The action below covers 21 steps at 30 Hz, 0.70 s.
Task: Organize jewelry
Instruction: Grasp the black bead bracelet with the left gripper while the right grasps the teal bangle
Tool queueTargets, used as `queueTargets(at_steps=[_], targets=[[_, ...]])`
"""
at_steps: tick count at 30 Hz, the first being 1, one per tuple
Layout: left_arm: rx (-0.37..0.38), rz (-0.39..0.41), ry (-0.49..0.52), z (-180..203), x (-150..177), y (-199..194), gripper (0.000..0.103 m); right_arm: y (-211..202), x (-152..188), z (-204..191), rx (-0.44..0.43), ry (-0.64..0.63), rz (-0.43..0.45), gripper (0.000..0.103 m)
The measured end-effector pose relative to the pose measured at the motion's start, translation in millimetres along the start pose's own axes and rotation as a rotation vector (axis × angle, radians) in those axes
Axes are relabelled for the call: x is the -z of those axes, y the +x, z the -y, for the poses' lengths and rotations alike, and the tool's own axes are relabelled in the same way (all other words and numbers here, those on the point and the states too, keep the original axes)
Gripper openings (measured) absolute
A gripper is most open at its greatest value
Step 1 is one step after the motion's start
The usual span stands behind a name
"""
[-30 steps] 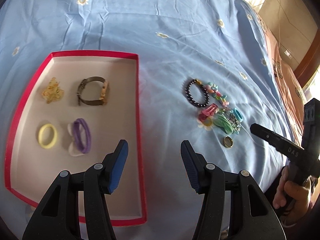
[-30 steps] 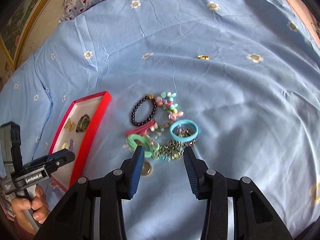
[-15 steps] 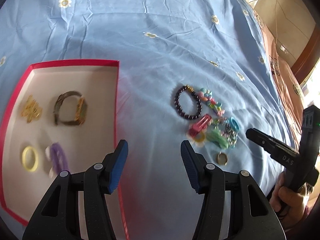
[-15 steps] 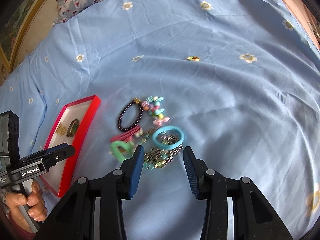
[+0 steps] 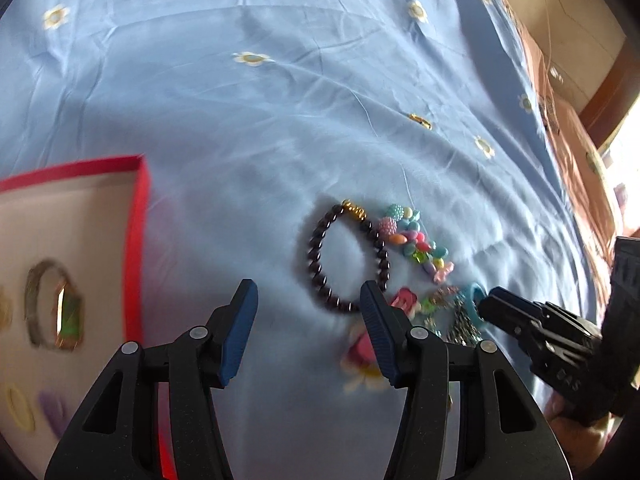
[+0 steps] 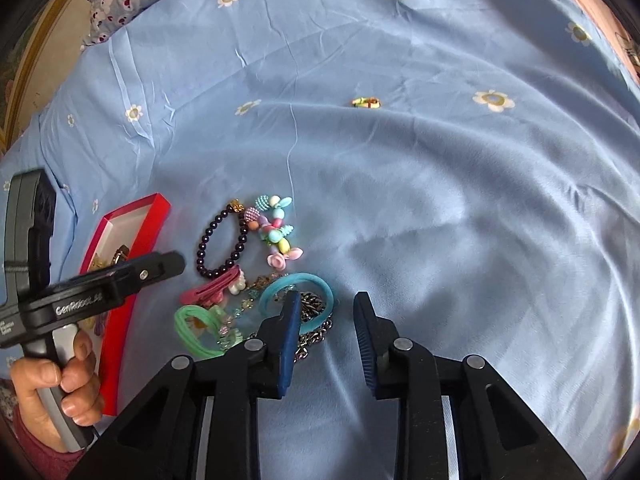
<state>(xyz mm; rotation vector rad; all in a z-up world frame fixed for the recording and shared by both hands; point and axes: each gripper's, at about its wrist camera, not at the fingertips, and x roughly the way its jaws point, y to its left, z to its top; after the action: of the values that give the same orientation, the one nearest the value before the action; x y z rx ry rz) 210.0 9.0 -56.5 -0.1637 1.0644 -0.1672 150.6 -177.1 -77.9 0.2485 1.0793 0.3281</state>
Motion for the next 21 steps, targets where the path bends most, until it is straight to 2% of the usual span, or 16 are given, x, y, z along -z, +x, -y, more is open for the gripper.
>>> queueTargets(at_steps=[2, 3, 6, 7, 8, 11, 21], targets=[[-0.009, -0.024, 0.015, 2.5, -3.3, 13.0, 0.039, 3.4, 0.2, 0.1, 0.001, -0.003, -0.005, 0.027], [-0.018, -0.027, 0.022, 3.1, -3.2, 17.2, 0.037, 5.0, 0.3, -0.1, 0.001, -0.004, -0.006, 0.027], [-0.052, -0.001, 0.067, 7.6, -1.7, 20.7, 0.024, 7.6, -0.4, -1.0, -0.004, 0.002, -0.006, 0.025], [-0.052, 0.004, 0.082, 9.0, -0.6, 20.6, 0.011, 8.0, -0.6, -0.9, -0.004, 0.002, -0.006, 0.024], [-0.041, 0.004, 0.089, 9.7, 0.0, 20.7, 0.007, 8.3, -0.9, -0.8, -0.004, 0.002, -0.006, 0.02], [-0.028, 0.012, 0.103, 12.1, 3.3, 16.6, 0.007, 9.8, -1.0, 0.0, -0.007, 0.007, -0.011, 0.003], [0.016, 0.095, 0.069, 7.4, 19.5, -31.3, 0.007, -8.4, 0.4, -6.2, -0.017, -0.007, 0.031, 0.002]])
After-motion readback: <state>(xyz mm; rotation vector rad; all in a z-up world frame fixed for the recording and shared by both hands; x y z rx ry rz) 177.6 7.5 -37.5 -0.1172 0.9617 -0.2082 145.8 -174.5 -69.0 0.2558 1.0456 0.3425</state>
